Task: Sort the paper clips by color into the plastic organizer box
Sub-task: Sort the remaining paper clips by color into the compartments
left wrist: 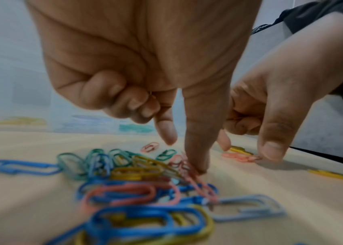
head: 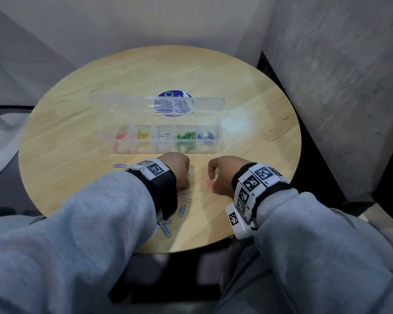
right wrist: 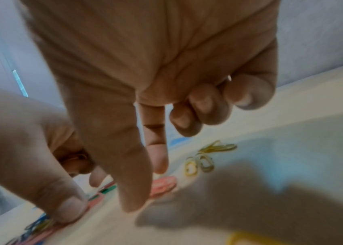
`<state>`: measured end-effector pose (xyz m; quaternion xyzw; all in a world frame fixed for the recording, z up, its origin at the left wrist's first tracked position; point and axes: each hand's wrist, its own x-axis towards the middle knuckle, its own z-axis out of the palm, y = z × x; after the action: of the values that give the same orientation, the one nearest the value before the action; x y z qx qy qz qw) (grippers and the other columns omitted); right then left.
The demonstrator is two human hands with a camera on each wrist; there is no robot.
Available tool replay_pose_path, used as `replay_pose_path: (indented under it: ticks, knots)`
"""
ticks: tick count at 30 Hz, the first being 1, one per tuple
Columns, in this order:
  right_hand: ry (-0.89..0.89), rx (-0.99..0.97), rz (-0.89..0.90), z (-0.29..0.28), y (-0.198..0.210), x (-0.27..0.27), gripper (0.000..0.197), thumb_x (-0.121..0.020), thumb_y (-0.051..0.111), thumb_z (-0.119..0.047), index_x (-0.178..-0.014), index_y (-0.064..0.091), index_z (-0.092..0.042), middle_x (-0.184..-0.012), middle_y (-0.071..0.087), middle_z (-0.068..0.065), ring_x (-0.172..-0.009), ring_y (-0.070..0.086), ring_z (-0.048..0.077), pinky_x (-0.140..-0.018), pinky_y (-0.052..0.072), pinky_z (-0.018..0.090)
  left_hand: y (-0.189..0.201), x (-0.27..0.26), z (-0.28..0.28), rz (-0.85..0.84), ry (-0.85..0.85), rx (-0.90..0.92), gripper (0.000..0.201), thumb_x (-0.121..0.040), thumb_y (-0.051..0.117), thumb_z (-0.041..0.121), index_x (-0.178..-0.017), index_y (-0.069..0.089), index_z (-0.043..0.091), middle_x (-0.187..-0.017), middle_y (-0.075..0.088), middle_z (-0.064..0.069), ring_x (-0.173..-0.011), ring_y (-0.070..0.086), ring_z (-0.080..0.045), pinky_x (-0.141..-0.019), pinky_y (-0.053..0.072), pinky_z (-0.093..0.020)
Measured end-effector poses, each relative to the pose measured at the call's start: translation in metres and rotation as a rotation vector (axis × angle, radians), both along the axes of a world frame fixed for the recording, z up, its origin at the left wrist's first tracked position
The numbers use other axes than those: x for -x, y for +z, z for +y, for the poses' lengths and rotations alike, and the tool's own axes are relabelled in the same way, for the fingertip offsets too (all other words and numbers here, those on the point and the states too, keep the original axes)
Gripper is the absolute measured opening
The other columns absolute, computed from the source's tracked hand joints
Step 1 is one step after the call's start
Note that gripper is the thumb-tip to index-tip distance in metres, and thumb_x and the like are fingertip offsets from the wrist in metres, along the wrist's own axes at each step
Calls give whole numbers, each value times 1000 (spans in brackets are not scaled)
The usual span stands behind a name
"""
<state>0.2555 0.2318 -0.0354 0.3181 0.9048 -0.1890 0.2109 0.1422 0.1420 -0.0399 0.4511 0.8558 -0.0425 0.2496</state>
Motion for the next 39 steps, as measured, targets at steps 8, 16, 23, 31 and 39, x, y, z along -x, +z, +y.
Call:
replay_pose_path:
  ticks: [8,16,23,31,39]
  knots:
    - [97,-7,-142,-1,-7,15,28,-87,61,-27,-105,65,-6,-109,67,7,-97,62,24,-81,48,30,3,6,-6,-3,5,22,27,-81,67,26,-103,68,11,-94,61,-3,-85,52,-20,-70,37,-24]
    - [-159,215,101,8,1,11,9,-81,65,-18,-79,67,-9,-81,68,6,-77,65,19,-68,53,24,0,2,-4,-3,-14,25,20,-79,69,27,-95,68,14,-96,67,-5,-82,53,-20,-68,38,-24]
    - [-462,573,423,17,10,8,22,-84,65,-6,-67,53,-11,-61,56,8,-45,55,13,-48,48,19,2,2,-5,-16,-41,41,21,-82,66,27,-97,69,13,-88,62,-3,-81,53,-20,-68,38,-23]
    - [-540,795,422,13,9,20,27,-92,39,9,-72,49,-6,-65,48,13,-55,46,18,-45,45,17,10,30,-34,-404,249,-215,18,-82,67,17,-68,55,18,-62,53,3,-59,47,-12,-54,37,-20]
    - [-500,888,337,-6,5,43,22,-91,50,-4,-69,50,-5,-64,48,14,-56,43,23,-61,41,34,23,65,-77,-943,786,-540,28,-91,35,-4,-71,51,8,-65,49,-9,-33,47,-4,-35,35,-11]
